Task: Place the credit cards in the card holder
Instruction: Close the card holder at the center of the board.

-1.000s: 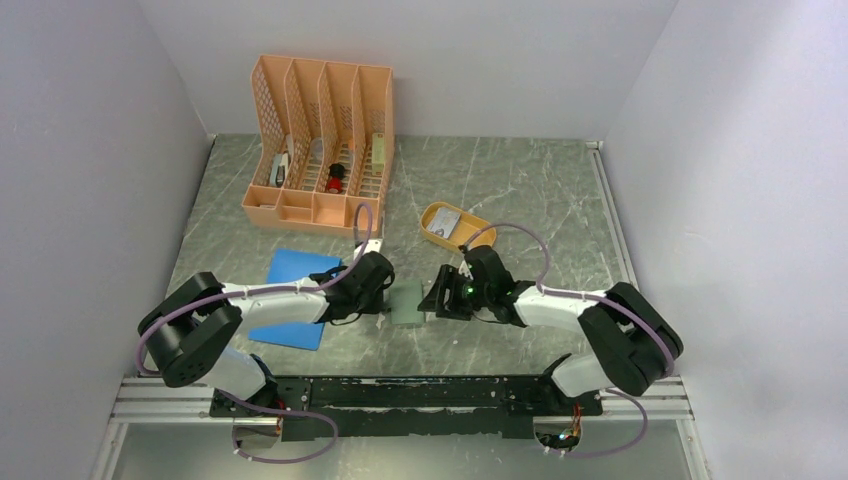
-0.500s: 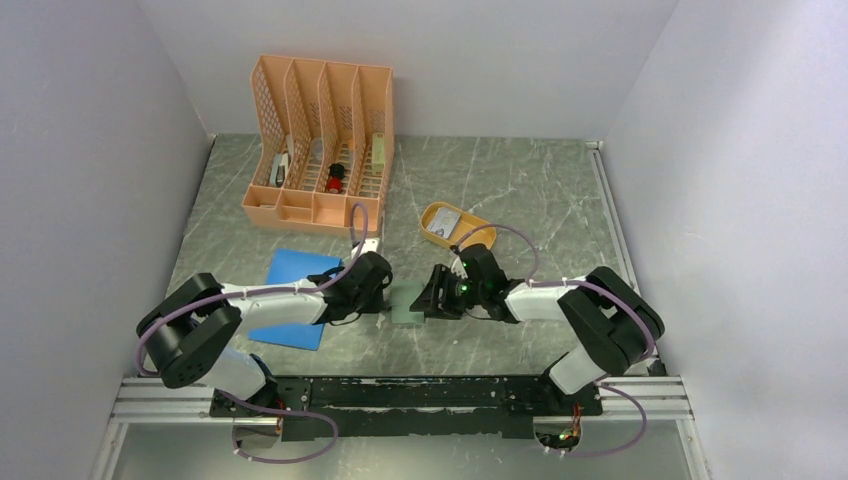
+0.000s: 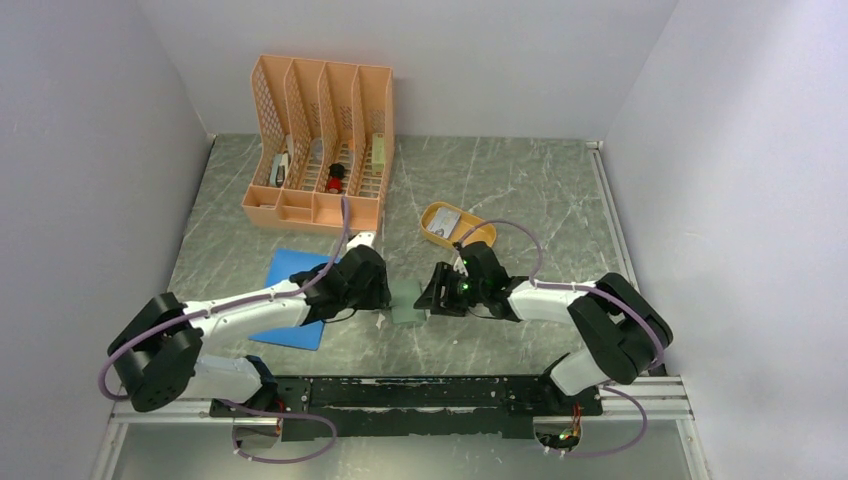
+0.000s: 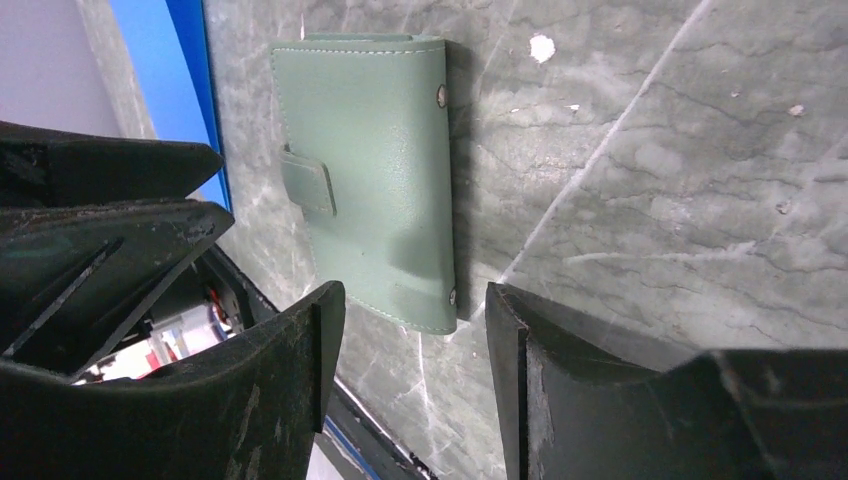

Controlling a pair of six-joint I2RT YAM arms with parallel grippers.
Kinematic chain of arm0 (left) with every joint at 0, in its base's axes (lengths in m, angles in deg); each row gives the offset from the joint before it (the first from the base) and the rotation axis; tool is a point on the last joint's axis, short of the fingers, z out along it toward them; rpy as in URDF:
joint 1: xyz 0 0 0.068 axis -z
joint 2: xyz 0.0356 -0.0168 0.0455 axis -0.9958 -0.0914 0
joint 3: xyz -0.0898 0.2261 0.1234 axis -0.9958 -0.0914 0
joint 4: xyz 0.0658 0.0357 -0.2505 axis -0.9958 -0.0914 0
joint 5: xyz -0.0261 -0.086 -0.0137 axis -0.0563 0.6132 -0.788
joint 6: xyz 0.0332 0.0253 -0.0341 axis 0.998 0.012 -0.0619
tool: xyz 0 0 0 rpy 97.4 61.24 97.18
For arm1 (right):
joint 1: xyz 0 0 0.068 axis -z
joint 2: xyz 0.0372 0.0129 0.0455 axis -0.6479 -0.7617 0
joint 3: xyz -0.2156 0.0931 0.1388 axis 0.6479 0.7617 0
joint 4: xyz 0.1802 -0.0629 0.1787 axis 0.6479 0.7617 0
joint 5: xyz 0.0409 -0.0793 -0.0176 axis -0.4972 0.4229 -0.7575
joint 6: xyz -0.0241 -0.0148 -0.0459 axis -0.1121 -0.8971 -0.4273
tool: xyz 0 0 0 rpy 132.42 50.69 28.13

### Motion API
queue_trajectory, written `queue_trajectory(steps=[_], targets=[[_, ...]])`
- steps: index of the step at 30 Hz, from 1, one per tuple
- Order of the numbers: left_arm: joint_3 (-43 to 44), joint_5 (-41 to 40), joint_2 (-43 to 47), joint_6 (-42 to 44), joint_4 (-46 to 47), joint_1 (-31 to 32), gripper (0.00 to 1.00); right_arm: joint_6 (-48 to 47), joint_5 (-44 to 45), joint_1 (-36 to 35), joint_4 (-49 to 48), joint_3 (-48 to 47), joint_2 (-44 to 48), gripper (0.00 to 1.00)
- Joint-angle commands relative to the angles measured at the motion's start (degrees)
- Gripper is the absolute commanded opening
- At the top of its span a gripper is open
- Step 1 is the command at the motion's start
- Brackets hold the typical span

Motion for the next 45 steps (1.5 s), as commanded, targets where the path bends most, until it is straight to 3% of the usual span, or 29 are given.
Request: queue_trajectory(steps=[1,13,22,26,39,45], targets=[[2.6,4.0,-2.2,1.8,2.3,0.5,0.49,-2.2,3.4,0.0,4.7,-0.6,1.3,0.58],[6.3,2.8,-11.2,3.3,1.1,1.3,0.48,-2.5,3.3,-0.2,6.1,-0.8,2.6,0.59],[3.9,0.2,-13.0,2.6,0.3,1.2,0.19,-2.8,3.0,-0.2,6.6,-1.6,2.6,0.59],[3.1,-0.5,-13.3,2.6,0.5,1.2,0.11,-2.9,2.9,-0.2,6.6,-1.7,2.6,0.59],[0.1,-0.6,-15.5,1.3,2.6,1.2,0.06,-0.3,-3.4,-0.7,-1.1,-1.0,-0.5,0.59],[-0.7,-0.6,-15.9,1.0,3.2,1.2,0.05,2.6,-4.9,-0.8,-5.4,0.0,-3.6,0.54]])
